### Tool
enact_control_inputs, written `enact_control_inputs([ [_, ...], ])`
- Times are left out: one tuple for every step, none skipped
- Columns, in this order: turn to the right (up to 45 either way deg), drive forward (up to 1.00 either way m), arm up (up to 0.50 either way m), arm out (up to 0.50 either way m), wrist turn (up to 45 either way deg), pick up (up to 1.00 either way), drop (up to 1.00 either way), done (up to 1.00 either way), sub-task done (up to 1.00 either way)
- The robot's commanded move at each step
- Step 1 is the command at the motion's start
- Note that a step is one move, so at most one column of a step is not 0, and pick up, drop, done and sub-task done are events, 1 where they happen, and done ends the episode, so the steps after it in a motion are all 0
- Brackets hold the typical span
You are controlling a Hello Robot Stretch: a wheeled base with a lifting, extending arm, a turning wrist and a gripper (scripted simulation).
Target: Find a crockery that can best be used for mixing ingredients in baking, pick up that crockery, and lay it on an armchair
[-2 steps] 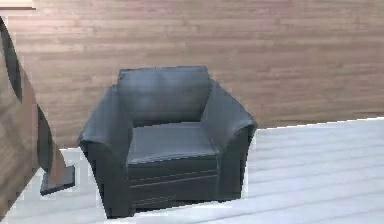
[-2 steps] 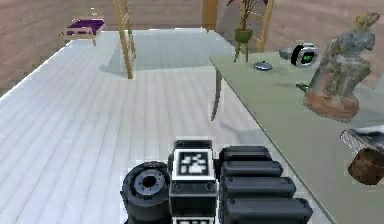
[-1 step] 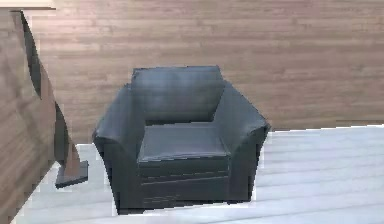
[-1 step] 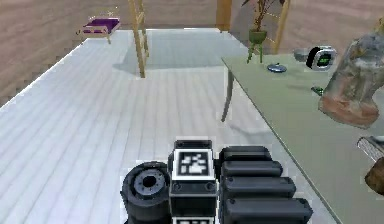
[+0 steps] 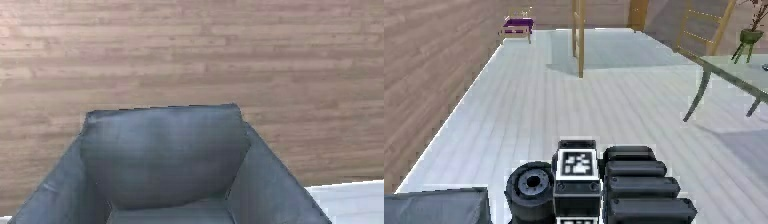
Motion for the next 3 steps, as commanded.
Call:
enact_control_inputs([
  [45.0,0.0,0.0,0.0,0.0,0.0,0.0,0.0,0.0],
  [42.0,0.0,0.0,0.0,0.0,0.0,0.0,0.0,0.0],
  [-45.0,0.0,0.0,0.0,0.0,0.0,0.0,0.0,0.0],
])
